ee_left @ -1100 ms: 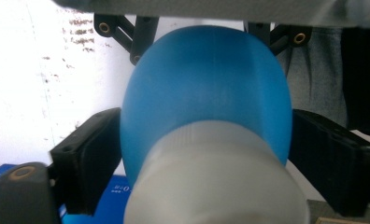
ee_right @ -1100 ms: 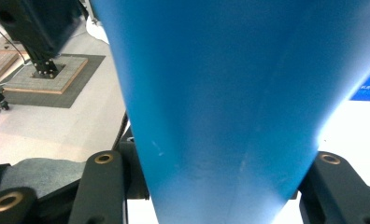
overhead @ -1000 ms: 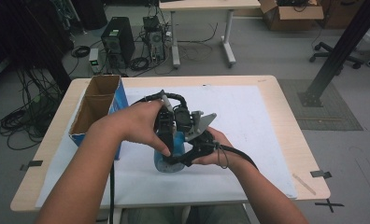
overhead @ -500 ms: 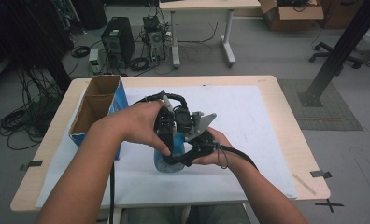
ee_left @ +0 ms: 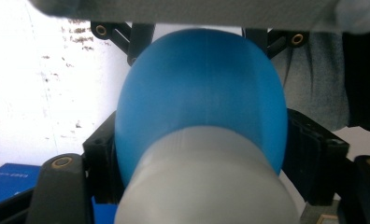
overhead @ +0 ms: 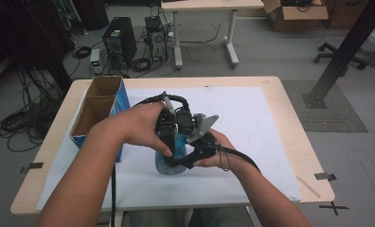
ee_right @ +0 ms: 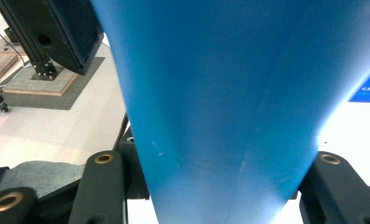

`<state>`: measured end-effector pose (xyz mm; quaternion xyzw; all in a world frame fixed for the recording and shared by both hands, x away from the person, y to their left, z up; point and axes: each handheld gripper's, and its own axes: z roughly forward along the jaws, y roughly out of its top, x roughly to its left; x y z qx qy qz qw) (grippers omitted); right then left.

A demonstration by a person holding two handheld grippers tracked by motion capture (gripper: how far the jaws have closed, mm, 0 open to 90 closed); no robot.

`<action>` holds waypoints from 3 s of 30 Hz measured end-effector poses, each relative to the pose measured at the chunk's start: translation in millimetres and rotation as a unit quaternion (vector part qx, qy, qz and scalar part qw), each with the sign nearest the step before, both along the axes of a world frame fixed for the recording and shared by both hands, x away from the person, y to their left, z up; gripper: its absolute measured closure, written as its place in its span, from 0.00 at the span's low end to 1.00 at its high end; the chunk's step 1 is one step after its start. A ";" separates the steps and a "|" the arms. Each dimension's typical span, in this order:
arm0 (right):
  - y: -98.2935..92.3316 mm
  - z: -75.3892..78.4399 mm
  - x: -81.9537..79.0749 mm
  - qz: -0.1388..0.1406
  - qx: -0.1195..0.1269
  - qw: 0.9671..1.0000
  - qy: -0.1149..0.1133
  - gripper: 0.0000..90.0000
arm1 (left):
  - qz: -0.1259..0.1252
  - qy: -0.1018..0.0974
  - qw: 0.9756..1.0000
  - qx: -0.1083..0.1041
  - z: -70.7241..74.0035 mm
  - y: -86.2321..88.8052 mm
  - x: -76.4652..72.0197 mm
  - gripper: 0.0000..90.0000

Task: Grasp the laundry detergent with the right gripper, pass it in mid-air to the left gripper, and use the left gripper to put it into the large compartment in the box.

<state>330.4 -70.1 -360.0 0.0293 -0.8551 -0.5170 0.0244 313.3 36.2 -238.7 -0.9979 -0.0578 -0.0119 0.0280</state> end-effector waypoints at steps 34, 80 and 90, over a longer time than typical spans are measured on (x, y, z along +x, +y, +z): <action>1.9 -0.8 -1.5 -0.005 0.003 1.000 -0.008 0.50 | -0.003 -0.019 1.000 0.014 -0.3 0.5 0.7 0.42; -23.5 -5.0 5.3 -0.065 0.049 0.996 0.022 0.00 | 0.013 -0.019 1.000 0.017 3.6 5.3 6.7 0.42; -65.7 8.4 10.1 -0.085 0.029 0.996 -0.006 0.00 | 0.059 -0.021 0.998 0.008 8.7 11.2 13.8 0.42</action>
